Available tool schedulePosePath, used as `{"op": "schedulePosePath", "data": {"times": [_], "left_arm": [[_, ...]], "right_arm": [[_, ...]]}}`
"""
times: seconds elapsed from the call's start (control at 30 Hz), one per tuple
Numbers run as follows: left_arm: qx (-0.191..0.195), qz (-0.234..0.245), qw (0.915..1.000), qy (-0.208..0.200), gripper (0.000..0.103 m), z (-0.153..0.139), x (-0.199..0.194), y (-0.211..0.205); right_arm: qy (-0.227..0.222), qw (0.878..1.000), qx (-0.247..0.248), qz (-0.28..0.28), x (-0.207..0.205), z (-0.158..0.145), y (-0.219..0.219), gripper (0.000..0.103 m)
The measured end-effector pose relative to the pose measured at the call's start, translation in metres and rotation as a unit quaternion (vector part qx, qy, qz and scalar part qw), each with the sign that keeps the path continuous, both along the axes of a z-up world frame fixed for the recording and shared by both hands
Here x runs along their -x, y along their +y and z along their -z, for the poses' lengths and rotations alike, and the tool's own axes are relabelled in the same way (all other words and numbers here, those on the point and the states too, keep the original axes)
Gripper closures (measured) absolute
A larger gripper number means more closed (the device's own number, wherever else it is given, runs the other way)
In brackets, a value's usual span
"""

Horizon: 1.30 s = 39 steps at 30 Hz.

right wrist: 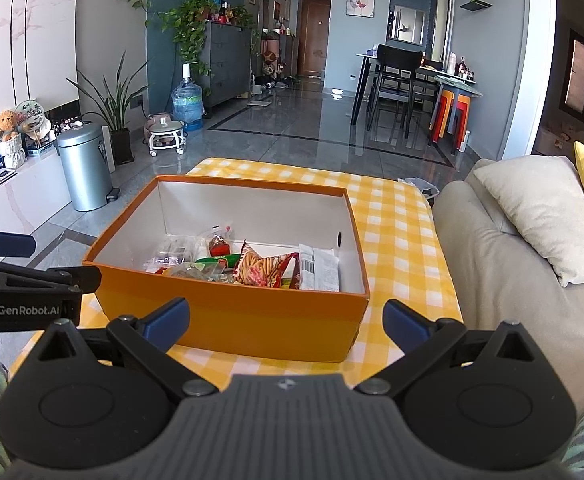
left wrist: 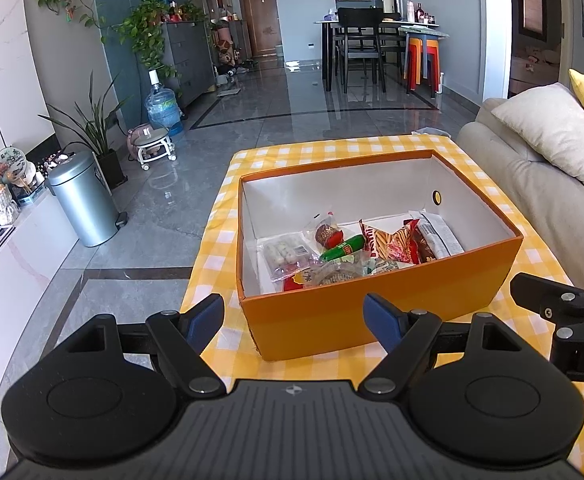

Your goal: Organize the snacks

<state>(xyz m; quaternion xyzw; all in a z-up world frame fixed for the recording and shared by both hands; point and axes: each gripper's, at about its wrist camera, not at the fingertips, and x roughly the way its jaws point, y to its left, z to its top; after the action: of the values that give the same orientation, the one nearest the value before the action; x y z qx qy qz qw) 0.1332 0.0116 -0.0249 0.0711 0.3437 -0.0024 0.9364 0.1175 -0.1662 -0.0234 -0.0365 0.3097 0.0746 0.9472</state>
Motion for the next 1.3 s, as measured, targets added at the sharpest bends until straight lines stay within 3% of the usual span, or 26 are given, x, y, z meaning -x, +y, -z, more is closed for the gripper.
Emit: {"op": "schedulePosePath", "data": {"times": [1.3], "left_arm": [[-0.003,0.002,1.0000,0.007,0.010,0.0048,0.0046,0.0015]], "right_arm": [[0.001,1.000,-0.015,0.002,0.0008,-0.0025,-0.0022,0.004]]}}
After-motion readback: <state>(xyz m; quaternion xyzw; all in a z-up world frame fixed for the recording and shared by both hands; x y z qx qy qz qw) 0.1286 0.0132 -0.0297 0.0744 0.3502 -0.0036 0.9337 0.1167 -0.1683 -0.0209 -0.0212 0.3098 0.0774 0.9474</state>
